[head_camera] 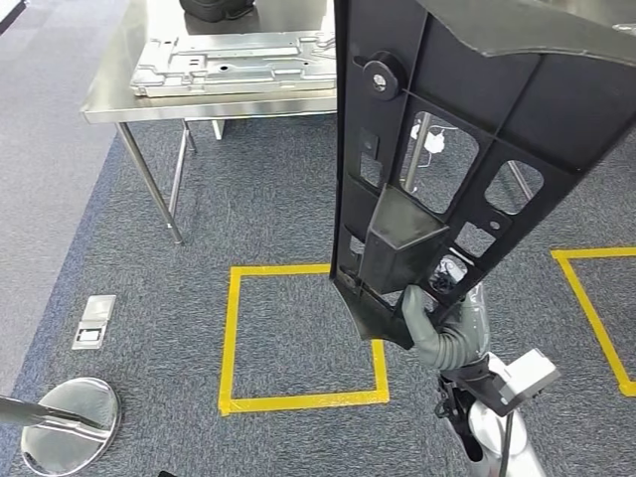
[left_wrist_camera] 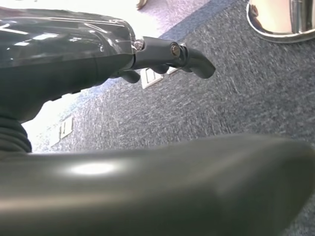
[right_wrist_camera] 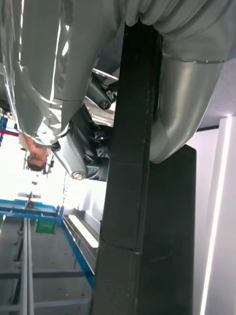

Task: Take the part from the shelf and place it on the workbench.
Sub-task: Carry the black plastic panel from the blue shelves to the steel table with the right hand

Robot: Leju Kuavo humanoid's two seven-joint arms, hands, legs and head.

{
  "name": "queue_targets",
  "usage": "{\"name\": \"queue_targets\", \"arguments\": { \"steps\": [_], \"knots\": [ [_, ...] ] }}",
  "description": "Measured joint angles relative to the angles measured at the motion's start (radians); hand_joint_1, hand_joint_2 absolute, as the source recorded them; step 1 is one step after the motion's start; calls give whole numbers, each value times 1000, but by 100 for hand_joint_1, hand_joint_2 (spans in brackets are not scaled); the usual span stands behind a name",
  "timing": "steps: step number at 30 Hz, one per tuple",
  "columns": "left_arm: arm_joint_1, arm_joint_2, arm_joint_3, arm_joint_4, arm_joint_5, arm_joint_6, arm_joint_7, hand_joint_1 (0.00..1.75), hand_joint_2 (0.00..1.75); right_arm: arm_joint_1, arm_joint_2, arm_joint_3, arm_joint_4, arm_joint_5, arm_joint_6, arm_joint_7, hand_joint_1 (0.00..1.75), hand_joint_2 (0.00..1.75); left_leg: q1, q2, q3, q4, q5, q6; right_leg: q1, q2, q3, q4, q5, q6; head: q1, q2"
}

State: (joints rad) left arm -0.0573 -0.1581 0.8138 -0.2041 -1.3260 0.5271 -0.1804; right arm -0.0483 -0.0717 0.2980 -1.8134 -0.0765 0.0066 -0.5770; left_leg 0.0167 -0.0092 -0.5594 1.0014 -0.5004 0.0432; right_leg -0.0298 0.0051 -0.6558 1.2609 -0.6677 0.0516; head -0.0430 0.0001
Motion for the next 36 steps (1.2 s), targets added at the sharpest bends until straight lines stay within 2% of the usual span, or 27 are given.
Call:
{"name": "queue_targets", "arguments": {
  "steps": [1,2,3,4,5,7,8,10,12,14,15,16,17,19,20,21,23,25,26,27,29,30,31,32,34,35,36],
  "knots": [
    [0,-1,0,0,-2,-2,-3,0,175,4,0,-2,0,0,-2,0,175,175,4,0,1,2,-3,-4,-3,0,-7,3,15,5,0,0],
    [1,-2,-1,0,-5,-4,-4,0,175,7,0,-3,0,0,-3,0,175,175,9,0,3,5,-7,-11,-7,-1,6,-33,48,12,0,0],
    [1,-2,-1,0,-8,-5,-6,0,175,9,0,-5,0,0,-4,0,175,175,15,-1,5,12,-14,-21,-12,-2,31,-96,88,20,0,0],
    [0,-2,-2,0,-13,-6,-8,0,175,9,0,-6,0,0,-6,0,175,175,17,-2,5,20,-22,-33,-15,-1,55,-151,114,26,1,0],
    [0,-2,-2,0,-19,-8,-9,0,175,11,0,-7,0,0,-9,0,175,175,18,-3,3,29,-29,-44,-17,2,72,-192,129,24,2,0],
    [-1,-1,-6,0,-32,-11,-10,0,175,15,0,-8,0,1,-15,-1,175,175,15,-6,1,38,-36,-57,-15,8,77,-206,124,7,3,0],
    [-1,-1,-8,0,-37,-12,-10,0,175,16,0,-9,-1,1,-17,-1,175,175,15,-6,1,37,-37,-60,-15,10,76,-204,123,-5,3,0],
    [-2,-1,-12,0,-40,-12,-11,0,175,16,1,-11,-2,3,-19,-1,175,175,19,-4,0,45,-45,-64,-14,8,78,-204,122,-18,3,0],
    [-5,-1,-16,0,-42,-12,-11,0,175,14,2,-12,-4,4,-23,-1,175,175,18,-1,-34,117,-86,-66,-14,3,80,-205,120,-27,3,0],
    [-6,0,-21,0,-46,-12,-9,0,175,15,4,-13,-5,6,-28,-1,175,175,14,1,-105,252,-141,-65,-10,-2,81,-204,116,-33,3,0],
    [-6,0,-23,0,-46,-11,-7,0,175,16,4,-14,-5,6,-30,-1,175,175,12,1,-136,304,-153,-62,-8,-3,83,-204,114,-35,3,0],
    [-5,1,-24,0,-45,-10,-6,0,175,16,5,-15,-5,7,-32,-1,175,175,9,1,-152,324,-146,-57,-5,-3,86,-204,111,-38,3,0],
    [-5,2,-24,0,-42,-8,-4,0,175,17,5,-16,-6,8,-35,0,175,175,4,1,-149,303,-118,-50,-2,-3,90,-204,108,-40,3,0],
    [-5,4,-24,0,-39,-7,1,0,175,16,5,-17,-10,12,-37,1,175,175,-8,1,-105,188,-40,-24,3,-2,103,-206,99,-42,3,0],
    [-5,6,-24,0,-39,-8,7,0,175,15,5,-18,-11,14,-39,2,175,175,-14,1,-83,135,-13,-12,5,-1,108,-206,95,-41,3,0],
    [-5,7,-25,0,-40,-10,14,0,175,15,6,-19,-13,15,-41,4,175,175,-20,2,-69,102,0,-2,5,-1,111,-207,92,-39,3,0],
    [-5,8,-26,0,-41,-14,27,0,175,15,6,-21,-17,18,-44,8,175,175,-27,3,-62,82,-4,5,6,-1,111,-210,89,-30,3,0],
    [-5,7,-26,0,-42,-15,33,0,175,15,5,-23,-23,20,-46,11,175,175,-22,4,-53,62,-10,8,5,-2,110,-208,82,-20,3,0],
    [-5,6,-27,0,-42,-16,34,0,175,14,5,-24,-25,21,-47,12,175,175,-19,5,-48,52,-10,8,6,-3,103,-191,68,-17,3,0],
    [-5,4,-27,0,-42,-18,34,0,175,14,5,-25,-27,22,-47,13,175,175,-17,6,-43,45,-10,8,7,-3,86,-153,46,-14,4,0],
    [-4,-2,-27,0,-41,-23,34,0,175,13,5,-26,-26,23,-47,15,175,175,-18,7,-38,42,-12,10,7,-3,22,-32,-8,-11,4,0],
    [-3,-5,-27,0,-40,-24,34,0,175,14,4,-26,-25,23,-47,18,175,175,-19,7,-36,42,-14,11,8,-3,-10,22,-22,-9,4,0],
    [-3,-8,-27,0,-38,-24,33,0,175,13,4,-26,-24,23,-47,20,175,175,-19,7,-34,43,-16,11,8,-3,-29,46,-16,-8,4,0],
    [-3,-11,-27,0,-35,-24,31,0,175,11,4,-25,-22,23,-47,23,175,175,-19,6,-31,43,-18,11,9,-3,-28,31,11,-8,4,0],
    [-3,-15,-27,0,-30,-24,25,0,175,5,4,-25,-19,24,-46,28,175,175,-19,6,-22,43,-25,7,9,-3,20,-89,91,-12,4,0],
    [-3,-18,-26,0,-28,-24,22,0,175,0,4,-24,-17,25,-46,29,175,175,-21,5,-19,44,-29,4,11,-3,46,-150,118,-15,4,0],
    [-4,-19,-26,0,-27,-24,20,0,175,-5,4,-23,-15,25,-45,31,175,175,-22,5,-18,46,-32,0,13,-3,63,-191,132,-19,4,0]
  ]
}}
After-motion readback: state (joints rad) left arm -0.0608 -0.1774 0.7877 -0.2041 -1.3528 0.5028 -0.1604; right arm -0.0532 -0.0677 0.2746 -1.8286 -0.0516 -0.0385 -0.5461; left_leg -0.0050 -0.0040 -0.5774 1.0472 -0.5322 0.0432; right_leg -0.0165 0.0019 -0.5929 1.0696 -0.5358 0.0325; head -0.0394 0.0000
